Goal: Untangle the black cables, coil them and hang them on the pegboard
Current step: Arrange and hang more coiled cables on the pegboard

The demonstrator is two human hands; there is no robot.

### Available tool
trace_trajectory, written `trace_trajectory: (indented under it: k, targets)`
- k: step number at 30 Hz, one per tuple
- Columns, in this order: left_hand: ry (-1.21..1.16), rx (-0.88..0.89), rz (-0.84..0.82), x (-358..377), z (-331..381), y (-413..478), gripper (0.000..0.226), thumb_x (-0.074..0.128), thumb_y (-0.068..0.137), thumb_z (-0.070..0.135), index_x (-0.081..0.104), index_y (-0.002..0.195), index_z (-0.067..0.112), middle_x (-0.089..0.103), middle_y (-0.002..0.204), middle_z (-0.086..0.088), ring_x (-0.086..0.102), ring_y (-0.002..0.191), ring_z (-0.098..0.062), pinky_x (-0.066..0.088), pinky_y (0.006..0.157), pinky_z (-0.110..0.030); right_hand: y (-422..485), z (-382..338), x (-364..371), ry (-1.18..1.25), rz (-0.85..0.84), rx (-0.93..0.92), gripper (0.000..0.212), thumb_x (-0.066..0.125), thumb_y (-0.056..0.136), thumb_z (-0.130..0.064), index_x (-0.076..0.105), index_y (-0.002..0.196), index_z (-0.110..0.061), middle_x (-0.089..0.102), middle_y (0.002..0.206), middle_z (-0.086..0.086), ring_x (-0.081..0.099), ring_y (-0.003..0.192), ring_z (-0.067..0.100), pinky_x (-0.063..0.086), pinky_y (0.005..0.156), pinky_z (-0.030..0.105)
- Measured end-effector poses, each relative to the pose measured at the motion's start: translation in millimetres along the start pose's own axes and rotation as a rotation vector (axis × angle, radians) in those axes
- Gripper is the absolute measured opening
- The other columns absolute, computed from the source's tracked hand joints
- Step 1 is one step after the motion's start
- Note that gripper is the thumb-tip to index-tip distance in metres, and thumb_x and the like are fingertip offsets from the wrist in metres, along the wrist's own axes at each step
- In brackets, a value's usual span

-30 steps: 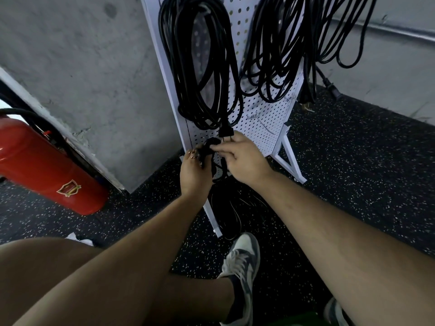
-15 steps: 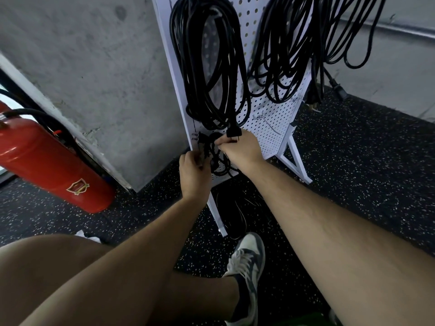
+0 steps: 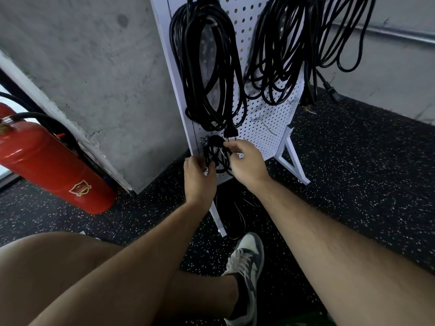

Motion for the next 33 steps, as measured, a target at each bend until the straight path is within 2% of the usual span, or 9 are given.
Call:
trace_trajectory:
  k: [3, 8, 11, 15, 20, 22, 26, 31, 33]
  targets:
    - [0.001, 0.000, -0.011, 0.9, 0.3, -2.5, 0.014, 0.063, 0.098, 0.022, 0.056, 0.106, 0.013, 0.050, 0.107, 0.000, 0.050, 0.084, -0.005, 0.036, 0.066, -0.003, -1.0, 1.9, 0.1, -0.003, 0.003, -0.007, 0.043, 0.046, 0.095, 0.002, 0.069, 0.120, -0.024, 0.060, 0.126, -0.012, 0.053, 0.114, -0.002, 0.033, 0.089, -0.002]
    - [0.031, -0.009, -0.068, 11.5, -3.2, -11.4, 0.015, 0.061, 0.100, 0.026, 0.056, 0.109, 0.015, 0.052, 0.112, 0.001, 0.053, 0.088, -0.006, 0.038, 0.069, -0.010, -7.5, 7.2, -6.7, -0.056, 0.053, -0.036, 0.041, 0.049, 0.096, 0.001, 0.067, 0.125, -0.020, 0.059, 0.128, -0.010, 0.051, 0.104, -0.012, 0.030, 0.087, -0.007]
    - [0.085, 0.025, -0.123, 21.7, -5.0, -19.7, 0.014, 0.059, 0.102, 0.026, 0.057, 0.111, 0.014, 0.051, 0.111, 0.004, 0.054, 0.094, -0.011, 0.039, 0.070, -0.012, -17.6, 20.3, -15.0, -0.087, 0.084, -0.019, 0.039, 0.049, 0.097, 0.000, 0.065, 0.128, -0.018, 0.060, 0.129, -0.006, 0.053, 0.112, -0.001, 0.039, 0.100, 0.009]
    - [0.248, 0.146, -0.296, 58.4, -14.9, -35.7, 0.026, 0.054, 0.103, 0.029, 0.058, 0.124, 0.014, 0.053, 0.120, 0.000, 0.057, 0.108, -0.017, 0.048, 0.087, -0.032, -36.7, 53.9, -9.5, -0.276, -0.014, -0.052, 0.034, 0.051, 0.098, -0.006, 0.067, 0.126, -0.014, 0.064, 0.129, 0.001, 0.057, 0.120, 0.013, 0.046, 0.106, 0.028]
    - [0.383, 0.199, -0.513, 114.1, -42.9, -57.8, 0.043, 0.050, 0.105, 0.032, 0.049, 0.145, 0.016, 0.049, 0.143, -0.006, 0.050, 0.127, -0.026, 0.046, 0.100, -0.042, -63.7, 124.1, 3.6, -0.428, -0.217, 0.049, 0.042, 0.049, 0.097, -0.013, 0.060, 0.137, -0.016, 0.060, 0.133, 0.005, 0.055, 0.123, 0.025, 0.048, 0.103, 0.042]
    - [0.423, 0.198, -0.589, 135.5, -58.9, -66.3, 0.042, 0.051, 0.103, 0.030, 0.053, 0.142, 0.013, 0.052, 0.138, -0.008, 0.051, 0.126, -0.028, 0.046, 0.103, -0.043, -73.7, 151.7, 0.9, -0.444, -0.254, 0.119, 0.042, 0.049, 0.097, -0.016, 0.059, 0.138, -0.018, 0.059, 0.133, 0.006, 0.056, 0.121, 0.026, 0.050, 0.099, 0.045]
    - [0.541, 0.092, -0.713, 172.3, -93.7, -77.7, 0.035, 0.053, 0.101, 0.033, 0.062, 0.126, 0.010, 0.051, 0.129, -0.010, 0.053, 0.119, -0.030, 0.047, 0.100, -0.043, -81.8, 205.1, -5.4, -0.477, -0.307, 0.253, 0.037, 0.048, 0.099, -0.016, 0.060, 0.134, -0.019, 0.059, 0.130, 0.006, 0.059, 0.114, 0.026, 0.051, 0.091, 0.041]
    - [0.749, -0.119, -0.645, 181.4, -137.9, -63.8, 0.042, 0.048, 0.101, 0.024, 0.047, 0.135, -0.001, 0.034, 0.146, -0.023, 0.034, 0.136, -0.040, 0.028, 0.114, -0.042, -70.5, 241.7, 12.7, -0.454, -0.347, 0.316, 0.038, 0.048, 0.098, -0.016, 0.062, 0.134, -0.016, 0.061, 0.131, 0.009, 0.059, 0.117, 0.026, 0.048, 0.098, 0.036]
    - [0.772, -0.181, -0.648, 181.9, -151.0, -57.8, 0.045, 0.048, 0.101, 0.023, 0.042, 0.137, -0.002, 0.034, 0.146, -0.024, 0.034, 0.136, -0.039, 0.027, 0.115, -0.040, -60.8, 253.9, 30.6, -0.455, -0.370, 0.363, 0.031, 0.046, 0.099, -0.020, 0.066, 0.122, -0.012, 0.065, 0.122, 0.012, 0.061, 0.109, 0.028, 0.047, 0.086, 0.033]
Point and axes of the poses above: each hand's wrist, its own y-axis towards the middle knuckle, its own x-axis out of the palm, z = x × y, the point moved 9 cm from there along y, towards the middle knuckle
